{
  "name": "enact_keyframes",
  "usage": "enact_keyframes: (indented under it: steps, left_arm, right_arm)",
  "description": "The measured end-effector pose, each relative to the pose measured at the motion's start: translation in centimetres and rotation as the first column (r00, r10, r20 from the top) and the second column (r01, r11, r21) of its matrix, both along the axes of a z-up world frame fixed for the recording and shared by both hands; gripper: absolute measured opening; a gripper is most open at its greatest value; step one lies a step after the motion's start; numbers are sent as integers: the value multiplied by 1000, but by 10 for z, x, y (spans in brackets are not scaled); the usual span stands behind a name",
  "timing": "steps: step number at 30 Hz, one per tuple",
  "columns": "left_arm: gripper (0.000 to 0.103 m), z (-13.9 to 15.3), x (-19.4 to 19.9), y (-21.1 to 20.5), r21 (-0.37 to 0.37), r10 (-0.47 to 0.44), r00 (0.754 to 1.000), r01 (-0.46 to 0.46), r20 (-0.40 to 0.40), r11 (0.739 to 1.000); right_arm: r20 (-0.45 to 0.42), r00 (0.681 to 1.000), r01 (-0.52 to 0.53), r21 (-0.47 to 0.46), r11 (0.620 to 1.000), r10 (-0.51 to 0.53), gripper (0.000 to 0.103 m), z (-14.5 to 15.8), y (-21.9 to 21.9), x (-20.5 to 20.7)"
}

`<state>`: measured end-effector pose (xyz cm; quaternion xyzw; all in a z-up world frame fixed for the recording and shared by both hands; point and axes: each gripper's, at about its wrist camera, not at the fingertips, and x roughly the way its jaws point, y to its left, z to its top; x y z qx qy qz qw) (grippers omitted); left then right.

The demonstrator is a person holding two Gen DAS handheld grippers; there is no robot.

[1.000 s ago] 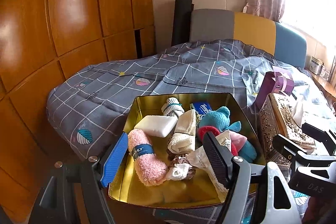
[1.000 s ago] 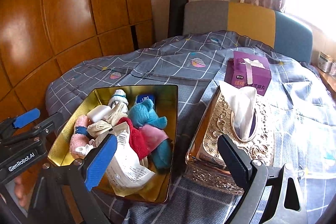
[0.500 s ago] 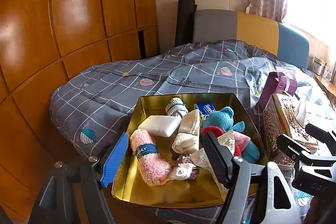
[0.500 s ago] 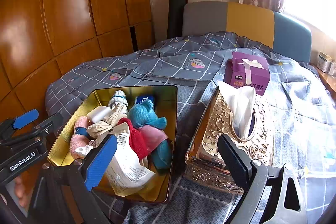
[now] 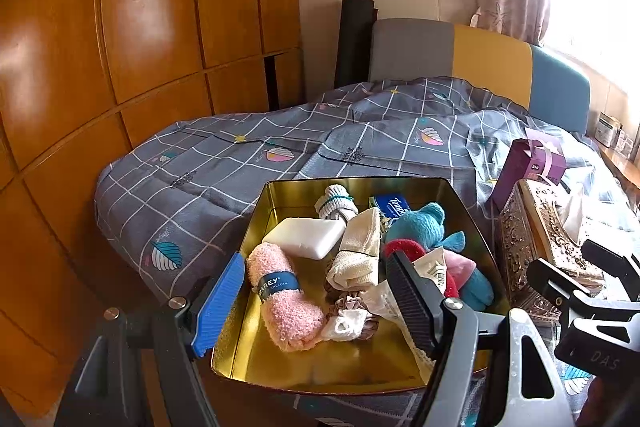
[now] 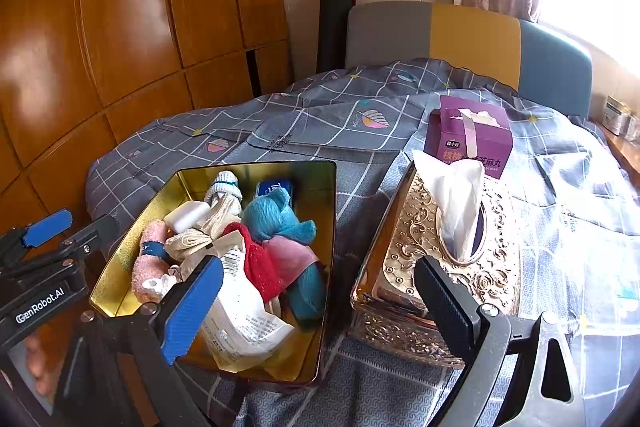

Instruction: Organize soft objects

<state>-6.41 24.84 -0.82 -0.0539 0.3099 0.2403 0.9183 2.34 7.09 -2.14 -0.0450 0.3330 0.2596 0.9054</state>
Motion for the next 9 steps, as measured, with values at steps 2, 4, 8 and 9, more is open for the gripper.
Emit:
enact_keyframes:
  steps: [2, 4, 8, 9]
  left_arm:
    - [75, 0, 0, 0, -2, 0, 1000, 0, 2, 1000]
    - [75, 0, -1, 1, -16, 6, 1000, -6, 13, 1000]
    - [75, 0, -3, 1, -21, 3, 1000, -2, 23, 1000]
    - [75, 0, -3, 1, -25, 1, 1000, -1, 25, 1000]
  right_arm:
    - [1, 1000, 2, 0, 1000, -2, 97, 0, 0, 0]
    - [4, 1000, 5, 1, 1000, -5, 97, -1, -1, 0]
    - [25, 1000, 14, 8, 1000, -15, 97, 2, -5, -2]
    - [39, 999, 23, 15, 1000, -23, 97, 5, -8, -2]
